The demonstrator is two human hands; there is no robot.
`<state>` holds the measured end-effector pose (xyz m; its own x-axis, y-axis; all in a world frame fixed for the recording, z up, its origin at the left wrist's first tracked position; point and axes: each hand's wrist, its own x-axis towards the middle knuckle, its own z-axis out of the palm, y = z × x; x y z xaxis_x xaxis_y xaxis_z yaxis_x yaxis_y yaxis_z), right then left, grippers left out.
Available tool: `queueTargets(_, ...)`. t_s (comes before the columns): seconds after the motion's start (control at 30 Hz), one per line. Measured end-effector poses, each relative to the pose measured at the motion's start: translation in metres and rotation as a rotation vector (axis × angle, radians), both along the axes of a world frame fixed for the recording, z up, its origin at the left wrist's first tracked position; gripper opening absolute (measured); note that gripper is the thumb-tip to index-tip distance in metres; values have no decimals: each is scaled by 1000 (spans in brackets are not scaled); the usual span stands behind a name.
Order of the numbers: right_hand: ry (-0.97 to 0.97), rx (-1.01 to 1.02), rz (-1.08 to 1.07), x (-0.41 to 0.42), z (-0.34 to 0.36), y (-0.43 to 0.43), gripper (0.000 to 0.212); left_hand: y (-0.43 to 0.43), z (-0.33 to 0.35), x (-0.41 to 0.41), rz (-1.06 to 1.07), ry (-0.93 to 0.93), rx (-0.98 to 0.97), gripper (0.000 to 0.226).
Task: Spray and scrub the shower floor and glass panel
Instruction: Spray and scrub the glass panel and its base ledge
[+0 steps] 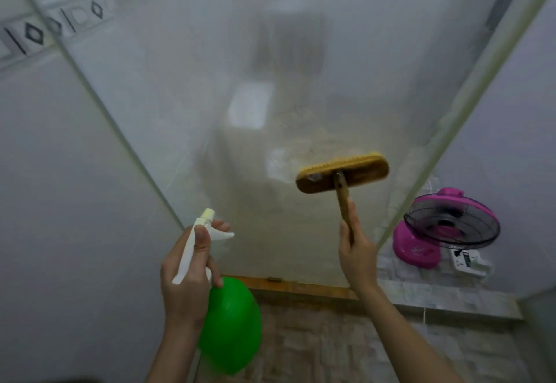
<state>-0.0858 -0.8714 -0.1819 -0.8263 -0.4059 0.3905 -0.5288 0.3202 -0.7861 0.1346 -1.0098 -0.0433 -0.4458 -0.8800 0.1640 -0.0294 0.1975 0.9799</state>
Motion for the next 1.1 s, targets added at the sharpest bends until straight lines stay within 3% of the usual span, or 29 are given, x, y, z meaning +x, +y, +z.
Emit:
queueTargets(0.1,4,-108,-74,-17,40,4,51,11,14,-11,-50,11,7,34)
queueTargets(0.2,126,-218,-108,-51,117,-18,50,23,24,-26,-87,9,7,34)
queueTargets(0.27,201,-243,-132,-62,130,-18,50,31,28,-37,-100,16,7,35)
queueTargets(0.47,-131,-157,-256,-32,26,52,50,54,25,-69,-158,50,45,37)
queueTargets(0.67,187,-332,-266,-97,118,35,49,69,22,-91,-184,16,48,35)
queueTargets(0.73,178,-258,-222,-94,86,49,50,74,22,-95,-195,42,48,33)
queueTargets(0.83,-4,-68,-110,-66,6,83,50,77,17,-97,-203,48,48,34)
queueTargets(0.9,-60,-23,-58,-55,-9,92,49,78,15,-98,-204,38,48,35)
queueTargets(1.1,260,-191,-28,-98,121,36,48,87,25,-106,-190,40,20,37)
